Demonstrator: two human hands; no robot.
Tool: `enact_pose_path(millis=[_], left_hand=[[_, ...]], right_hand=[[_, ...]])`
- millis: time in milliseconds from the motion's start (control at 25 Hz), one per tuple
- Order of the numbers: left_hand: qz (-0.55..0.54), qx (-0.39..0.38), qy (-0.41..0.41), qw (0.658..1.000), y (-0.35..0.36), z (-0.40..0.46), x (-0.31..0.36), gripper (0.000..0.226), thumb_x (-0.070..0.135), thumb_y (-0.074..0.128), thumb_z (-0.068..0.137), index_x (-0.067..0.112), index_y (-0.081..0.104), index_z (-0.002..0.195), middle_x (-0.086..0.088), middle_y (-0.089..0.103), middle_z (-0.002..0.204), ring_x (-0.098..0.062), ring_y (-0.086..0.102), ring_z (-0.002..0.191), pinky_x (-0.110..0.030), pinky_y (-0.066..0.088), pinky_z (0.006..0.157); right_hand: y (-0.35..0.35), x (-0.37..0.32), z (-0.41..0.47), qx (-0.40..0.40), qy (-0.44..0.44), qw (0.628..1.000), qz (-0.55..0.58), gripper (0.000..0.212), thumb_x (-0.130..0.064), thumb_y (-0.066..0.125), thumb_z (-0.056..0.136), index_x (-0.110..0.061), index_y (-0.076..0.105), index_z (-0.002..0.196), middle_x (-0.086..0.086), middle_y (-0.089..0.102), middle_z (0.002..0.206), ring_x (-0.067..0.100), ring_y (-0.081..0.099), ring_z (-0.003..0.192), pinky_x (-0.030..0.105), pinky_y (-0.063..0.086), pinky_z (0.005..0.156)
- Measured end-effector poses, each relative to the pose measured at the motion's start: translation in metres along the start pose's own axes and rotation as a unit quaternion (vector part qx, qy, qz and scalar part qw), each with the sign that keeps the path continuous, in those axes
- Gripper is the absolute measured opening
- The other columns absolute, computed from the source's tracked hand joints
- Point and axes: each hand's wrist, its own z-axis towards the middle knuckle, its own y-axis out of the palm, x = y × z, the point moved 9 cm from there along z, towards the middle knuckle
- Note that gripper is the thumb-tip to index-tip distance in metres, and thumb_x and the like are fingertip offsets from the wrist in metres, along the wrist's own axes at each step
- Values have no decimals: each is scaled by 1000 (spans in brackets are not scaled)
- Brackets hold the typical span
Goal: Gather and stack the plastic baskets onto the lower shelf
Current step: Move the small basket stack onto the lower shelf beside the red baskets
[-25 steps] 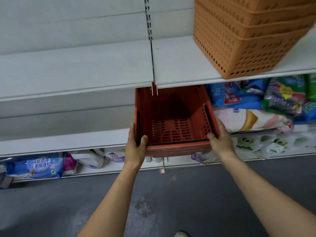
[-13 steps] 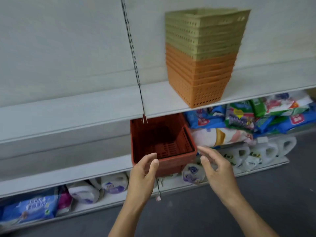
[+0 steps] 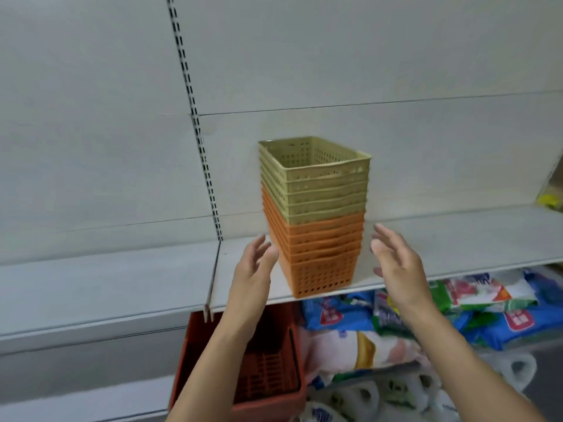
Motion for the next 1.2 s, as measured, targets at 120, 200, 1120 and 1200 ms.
enact_pose_path(millis=[120,200,1120,1200], left_hand=[[-23,17,-45,999,38,35,-10,70,56,47,93,33,20,154,6,30,158,-7,38,136,-47,31,116],[-44,26,-47,998,55,52,-17,82,66,47,86,38,14,155,8,28,159,-5,37,132,-47,30,116],[-126,172,33,976,-3,-27,-7,45,34,61,85,36,53,129,1,71,120,-20,67,111,-47,52,95],[-130,184,39,973,-37,-55,0,45,32,61,84,38,53,128,1,71,120,-20,68,110,-48,52,95]], right_hand=[[7,18,54,-61,59,994,61,42,-29,46,101,-26,45,142,-10,53,127,0,54,107,32,42,99],[22,36,78,-120,83,986,79,37,-40,45,98,-39,43,135,-23,56,119,-6,57,101,23,45,84],[67,20,9,-202,-5,953,225,59,-26,68,80,-28,50,137,-3,68,125,17,62,118,41,47,100],[86,-2,-25,-213,-12,947,238,62,-38,74,75,-31,54,133,-3,69,124,17,62,118,37,49,100]])
